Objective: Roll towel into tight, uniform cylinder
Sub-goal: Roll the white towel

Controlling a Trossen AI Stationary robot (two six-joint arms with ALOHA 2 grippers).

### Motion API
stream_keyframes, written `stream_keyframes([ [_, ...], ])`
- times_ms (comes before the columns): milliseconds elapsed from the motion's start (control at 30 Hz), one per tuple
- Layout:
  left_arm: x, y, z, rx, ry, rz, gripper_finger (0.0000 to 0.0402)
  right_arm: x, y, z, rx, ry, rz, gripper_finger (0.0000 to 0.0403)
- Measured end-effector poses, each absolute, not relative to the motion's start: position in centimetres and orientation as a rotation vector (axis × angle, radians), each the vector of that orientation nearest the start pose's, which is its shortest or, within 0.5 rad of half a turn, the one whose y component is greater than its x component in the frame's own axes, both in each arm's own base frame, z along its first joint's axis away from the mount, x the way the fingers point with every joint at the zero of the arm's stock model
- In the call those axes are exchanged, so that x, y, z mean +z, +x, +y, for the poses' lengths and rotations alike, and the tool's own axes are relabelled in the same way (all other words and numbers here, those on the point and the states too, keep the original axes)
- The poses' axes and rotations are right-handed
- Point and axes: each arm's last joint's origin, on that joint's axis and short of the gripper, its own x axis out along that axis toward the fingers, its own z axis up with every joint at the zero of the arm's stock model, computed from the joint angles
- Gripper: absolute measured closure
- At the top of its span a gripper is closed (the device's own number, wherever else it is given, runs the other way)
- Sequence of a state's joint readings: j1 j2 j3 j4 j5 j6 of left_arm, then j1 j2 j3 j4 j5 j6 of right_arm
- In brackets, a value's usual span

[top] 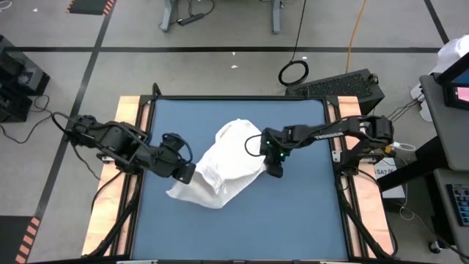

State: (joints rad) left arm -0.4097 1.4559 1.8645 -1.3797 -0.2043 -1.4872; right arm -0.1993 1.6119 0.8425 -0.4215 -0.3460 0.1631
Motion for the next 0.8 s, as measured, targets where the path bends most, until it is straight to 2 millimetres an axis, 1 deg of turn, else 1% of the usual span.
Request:
stream_keyframes([
  [67, 43.9, 22.8, -9.1, 0.514, -1.053, 0.843, 0.0397, 14.2, 27.6, -4.7, 0.014, 0.488, 1.134, 0.0257],
  [167, 43.9, 22.9, -8.8, 0.526, -1.036, 0.826, 0.0397, 13.7, 27.7, -4.4, 0.040, 0.452, 1.081, 0.0257],
  [300, 43.9, 23.1, -8.5, 0.531, -1.033, 0.807, 0.0397, 13.4, 27.7, -2.8, 0.152, 0.312, 1.073, 0.0257],
  [400, 43.9, 23.2, -8.3, 0.538, -1.035, 0.803, 0.0397, 13.3, 27.8, -1.7, 0.164, 0.253, 1.076, 0.0252],
  [500, 43.9, 23.2, -8.3, 0.538, -1.034, 0.804, 0.0397, 13.4, 28.0, -1.0, 0.115, 0.241, 1.062, 0.0239],
  [633, 43.9, 23.2, -8.3, 0.548, -1.027, 0.791, 0.0397, 13.8, 28.8, -0.9, -0.006, 0.224, 0.976, 0.0226],
  [700, 43.9, 23.2, -8.2, 0.554, -1.023, 0.783, 0.0397, 14.0, 29.0, -1.1, -0.061, 0.217, 0.943, 0.0226],
  [800, 43.9, 23.2, -8.2, 0.555, -1.022, 0.782, 0.0397, 14.0, 29.0, -1.2, -0.117, 0.208, 0.945, 0.0236],
])
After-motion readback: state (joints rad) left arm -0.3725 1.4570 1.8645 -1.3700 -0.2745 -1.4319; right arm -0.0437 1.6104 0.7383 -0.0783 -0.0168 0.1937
